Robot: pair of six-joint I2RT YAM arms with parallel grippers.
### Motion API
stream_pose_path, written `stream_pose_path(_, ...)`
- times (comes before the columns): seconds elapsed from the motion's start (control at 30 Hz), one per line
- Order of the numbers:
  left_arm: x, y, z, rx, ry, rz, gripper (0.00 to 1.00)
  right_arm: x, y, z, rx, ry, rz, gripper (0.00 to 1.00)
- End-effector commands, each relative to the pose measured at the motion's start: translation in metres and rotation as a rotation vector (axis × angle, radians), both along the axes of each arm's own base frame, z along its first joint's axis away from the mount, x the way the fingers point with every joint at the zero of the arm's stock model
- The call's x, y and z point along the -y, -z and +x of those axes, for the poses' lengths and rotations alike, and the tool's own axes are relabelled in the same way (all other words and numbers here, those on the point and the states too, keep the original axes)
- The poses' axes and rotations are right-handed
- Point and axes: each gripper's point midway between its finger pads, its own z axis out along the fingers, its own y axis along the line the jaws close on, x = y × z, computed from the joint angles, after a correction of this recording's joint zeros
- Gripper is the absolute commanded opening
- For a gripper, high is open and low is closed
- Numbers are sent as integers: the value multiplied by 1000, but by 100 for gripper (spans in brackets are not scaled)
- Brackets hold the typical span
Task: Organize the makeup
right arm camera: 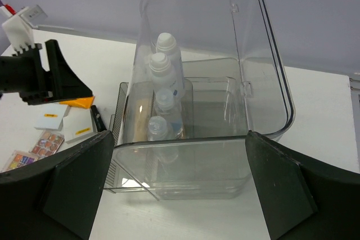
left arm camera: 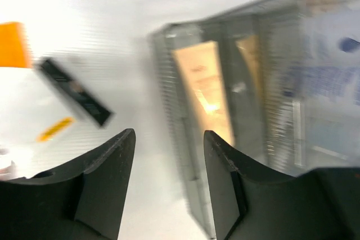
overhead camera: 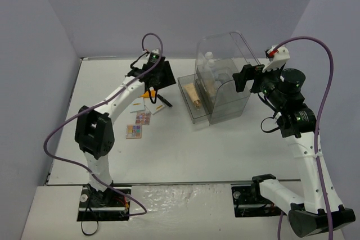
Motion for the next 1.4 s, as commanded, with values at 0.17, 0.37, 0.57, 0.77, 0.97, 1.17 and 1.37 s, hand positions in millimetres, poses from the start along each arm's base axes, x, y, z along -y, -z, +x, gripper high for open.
stream_pose_path(0.17,-56,42,14,-82,-46,76,49,-1,-11,6,56,1,-7,100)
stream_pose_path(0.37,-35,62,31,-127,-76,-8,49,1,-12,4,56,7,-6,100)
stream_pose_path(0.57,-22,75,37,-151,-103,-31,49,2,-11,2,53,10,-11,100)
stream_pose_path(0.77,-18,99,35,-199,-134,-19,49,2,-11,1,54,12,-10,100)
stream_pose_path(0.97,-17,114,31,-236,-145,-4,49,2,-12,-1,59,12,-10,100)
stream_pose_path(1.17,-22,123,23,-268,-150,40,49,2,-12,-1,60,9,-9,100)
stream_pose_path(1.37,-27,130,21,-280,-146,78,40,0,-9,-1,53,2,-7,100)
